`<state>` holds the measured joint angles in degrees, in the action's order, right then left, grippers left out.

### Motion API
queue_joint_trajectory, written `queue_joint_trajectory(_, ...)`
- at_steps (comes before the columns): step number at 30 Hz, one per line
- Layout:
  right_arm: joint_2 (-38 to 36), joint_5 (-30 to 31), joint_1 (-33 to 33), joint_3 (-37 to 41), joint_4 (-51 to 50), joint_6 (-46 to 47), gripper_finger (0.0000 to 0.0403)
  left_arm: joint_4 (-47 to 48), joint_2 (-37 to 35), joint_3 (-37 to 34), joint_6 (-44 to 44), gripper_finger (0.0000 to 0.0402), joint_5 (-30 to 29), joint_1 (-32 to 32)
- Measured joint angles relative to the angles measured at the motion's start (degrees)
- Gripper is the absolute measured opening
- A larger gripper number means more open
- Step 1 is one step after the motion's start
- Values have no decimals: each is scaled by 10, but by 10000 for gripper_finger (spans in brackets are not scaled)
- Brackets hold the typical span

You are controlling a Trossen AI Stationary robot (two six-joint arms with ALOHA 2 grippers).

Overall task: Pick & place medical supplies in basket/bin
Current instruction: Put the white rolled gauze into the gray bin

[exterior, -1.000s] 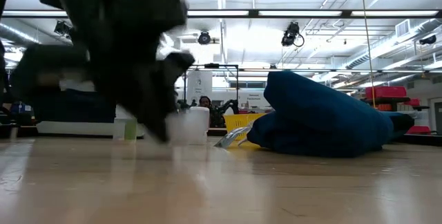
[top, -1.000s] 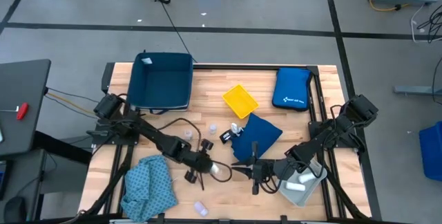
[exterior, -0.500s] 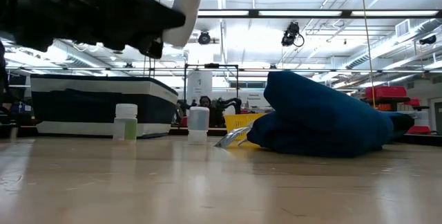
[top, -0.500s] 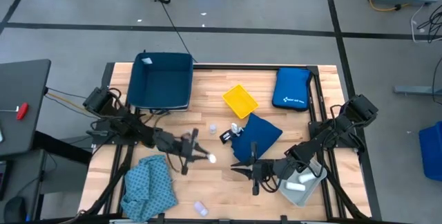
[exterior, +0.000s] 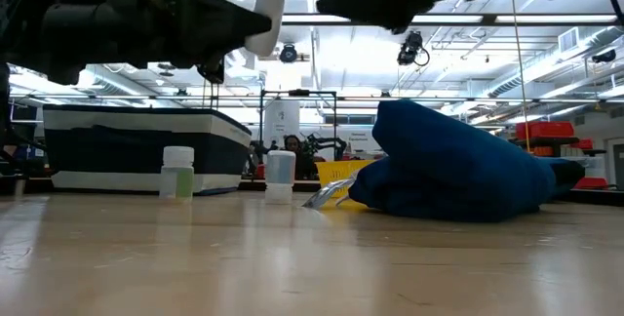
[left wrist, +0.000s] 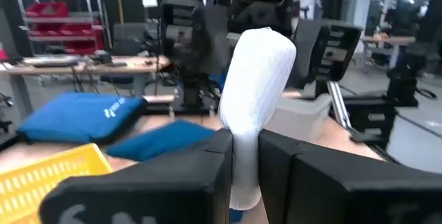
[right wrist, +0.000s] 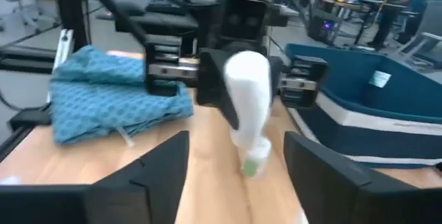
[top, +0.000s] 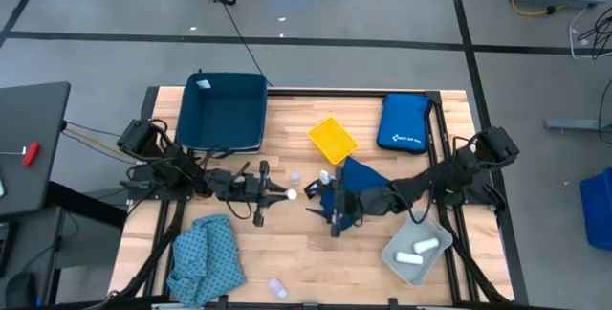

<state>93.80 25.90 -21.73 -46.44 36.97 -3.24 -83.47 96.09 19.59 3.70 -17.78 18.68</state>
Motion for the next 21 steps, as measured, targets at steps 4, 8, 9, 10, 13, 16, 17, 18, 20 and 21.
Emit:
queue_joint_trajectory(4,0,-66,36,0,30,0,260,-33,0,0,4,44,-7,1)
queue_joint_trajectory(8,0,-128,62,0,76,0,255,-47,-1,0,4,44,-18,1)
queue_joint_trajectory(9,0,-139,67,0,87,-3,253,-48,-1,0,4,44,-19,1)
queue_joint_trajectory(10,0,-146,71,0,95,-4,251,-51,-1,0,4,44,-20,1)
queue_joint_trajectory(13,0,-159,81,0,105,-6,247,-66,5,1,4,44,-25,1)
queue_joint_trajectory(16,8,-162,87,0,121,-6,247,-66,12,10,4,44,-30,1)
queue_joint_trajectory(17,13,-163,89,0,126,-7,247,-65,16,15,4,44,-29,1)
queue_joint_trajectory(18,19,-165,89,0,134,-9,247,-63,20,20,4,44,-26,1)
queue_joint_trajectory(20,34,-171,91,-3,159,-11,247,-65,30,35,4,44,-17,1)
queue_joint_trajectory(21,38,-174,92,-3,161,-11,247,-65,35,41,4,44,-17,1)
